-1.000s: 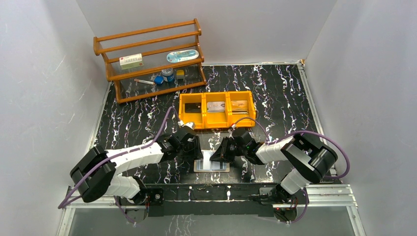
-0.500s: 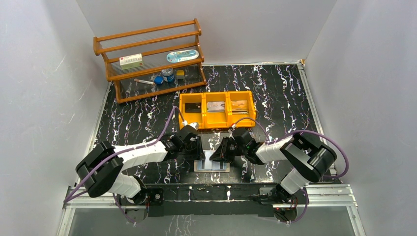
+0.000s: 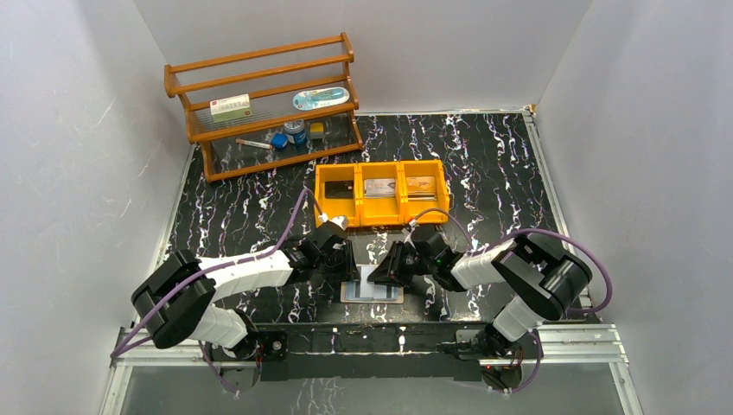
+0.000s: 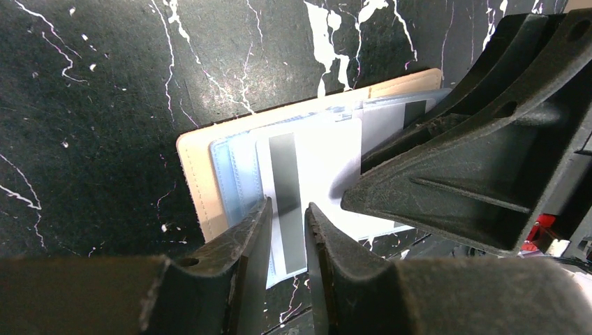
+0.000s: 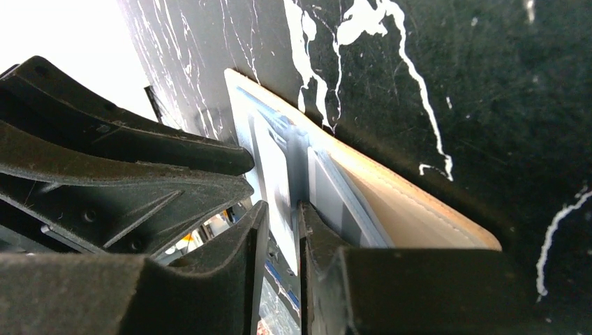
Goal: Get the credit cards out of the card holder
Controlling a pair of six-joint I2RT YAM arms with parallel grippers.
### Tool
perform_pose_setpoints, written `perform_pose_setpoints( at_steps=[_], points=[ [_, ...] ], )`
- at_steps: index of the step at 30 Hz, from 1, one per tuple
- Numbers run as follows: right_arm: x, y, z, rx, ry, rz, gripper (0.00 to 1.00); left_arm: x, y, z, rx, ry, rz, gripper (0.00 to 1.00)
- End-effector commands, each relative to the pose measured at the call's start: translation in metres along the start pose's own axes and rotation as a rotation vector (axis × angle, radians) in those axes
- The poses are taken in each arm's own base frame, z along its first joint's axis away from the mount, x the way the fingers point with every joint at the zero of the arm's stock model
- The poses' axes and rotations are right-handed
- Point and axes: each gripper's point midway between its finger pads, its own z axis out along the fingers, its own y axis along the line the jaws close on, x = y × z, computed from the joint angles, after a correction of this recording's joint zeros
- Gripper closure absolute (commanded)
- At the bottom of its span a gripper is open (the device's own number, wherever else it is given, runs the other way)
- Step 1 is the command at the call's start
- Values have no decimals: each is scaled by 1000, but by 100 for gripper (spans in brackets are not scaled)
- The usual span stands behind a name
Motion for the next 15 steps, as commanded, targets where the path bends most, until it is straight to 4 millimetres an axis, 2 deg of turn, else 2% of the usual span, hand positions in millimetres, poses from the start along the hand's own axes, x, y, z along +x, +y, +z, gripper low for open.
perform_pose_setpoints(
  at_steps=[1, 5, 7, 11, 15],
  points=[
    [-2, 15, -6, -62, -9, -12, 73, 21, 27, -2, -97, 60, 10, 77],
    [-5, 20, -7, -86, -17, -7, 78, 21, 27, -2, -99, 60, 10, 77],
    [2, 7, -10, -68, -8, 13, 78, 22, 29, -2, -106, 61, 10, 77],
    [2, 10, -12, -94, -10, 14, 85, 21, 29, -3, -110, 58, 8, 78],
    [3, 12, -13, -108, -6, 17, 80, 20, 27, -3, -105, 57, 8, 78]
  ],
)
